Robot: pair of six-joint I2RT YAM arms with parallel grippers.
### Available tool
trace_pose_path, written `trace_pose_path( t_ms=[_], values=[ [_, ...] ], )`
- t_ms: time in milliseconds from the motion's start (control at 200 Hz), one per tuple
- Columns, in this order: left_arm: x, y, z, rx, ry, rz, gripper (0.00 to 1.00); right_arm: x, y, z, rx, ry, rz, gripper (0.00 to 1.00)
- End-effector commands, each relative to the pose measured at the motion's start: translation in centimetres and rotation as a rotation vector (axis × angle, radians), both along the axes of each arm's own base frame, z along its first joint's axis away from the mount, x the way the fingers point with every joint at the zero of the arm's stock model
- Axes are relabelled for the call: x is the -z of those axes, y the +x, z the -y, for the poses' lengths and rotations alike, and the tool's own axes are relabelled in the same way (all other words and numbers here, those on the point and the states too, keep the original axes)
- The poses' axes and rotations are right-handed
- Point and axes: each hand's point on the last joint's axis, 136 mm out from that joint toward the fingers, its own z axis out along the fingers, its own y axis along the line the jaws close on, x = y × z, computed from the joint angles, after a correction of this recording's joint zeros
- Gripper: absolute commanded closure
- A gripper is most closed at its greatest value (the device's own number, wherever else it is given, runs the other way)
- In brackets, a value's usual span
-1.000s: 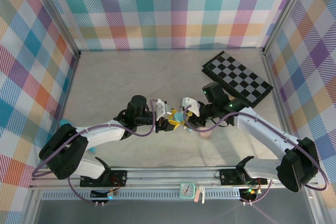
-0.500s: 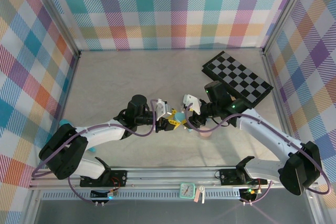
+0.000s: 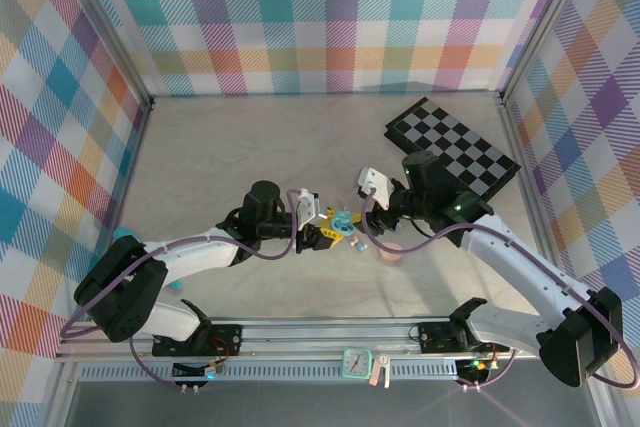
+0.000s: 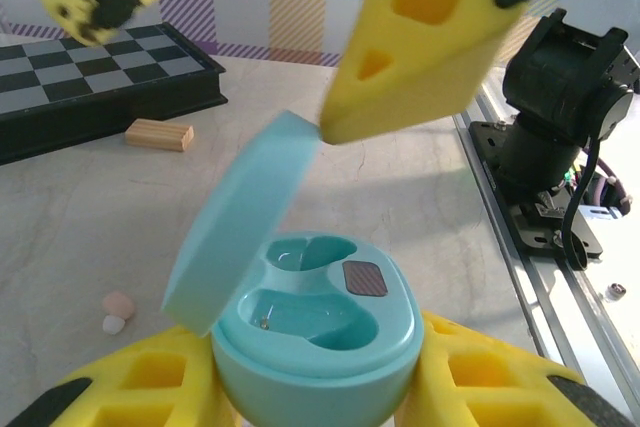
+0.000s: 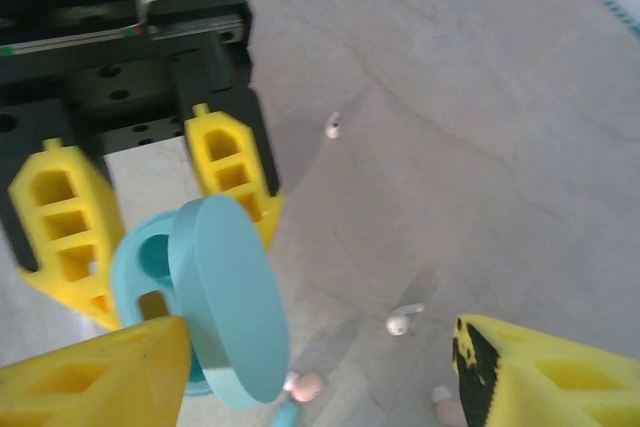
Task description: Insert the wireless bluetooth earbuds into the charging case
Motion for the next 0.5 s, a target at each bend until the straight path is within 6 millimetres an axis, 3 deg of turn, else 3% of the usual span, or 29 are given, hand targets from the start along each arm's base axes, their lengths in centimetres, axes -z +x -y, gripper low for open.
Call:
trace_pose_path(
  t_ms=[0,185,335,495],
  values=[
    [-2.3,-1.1,0.4,0.053,-0.081,0.055,0.64,-1.6,1.4,0.4,0.071,0.037,0.053,0.25],
    [-2.4,-0.5,0.2,0.03,-0.111,0.043,0.65,-3.7,-0.4,-0.2,0.0,0.117,0.055,0.18],
    [-2.5,0.3,-0.3,0.001,-0.148,0.024,0.65,-6.6,-1.5,-0.1,-0.006,0.246,0.097,0.12],
    [-3.6,1.2,-1.1,-0.021,-0.217,0.011,0.65,-8.5,0.9,2.8,0.239,0.405,0.071,0.01]
  ],
)
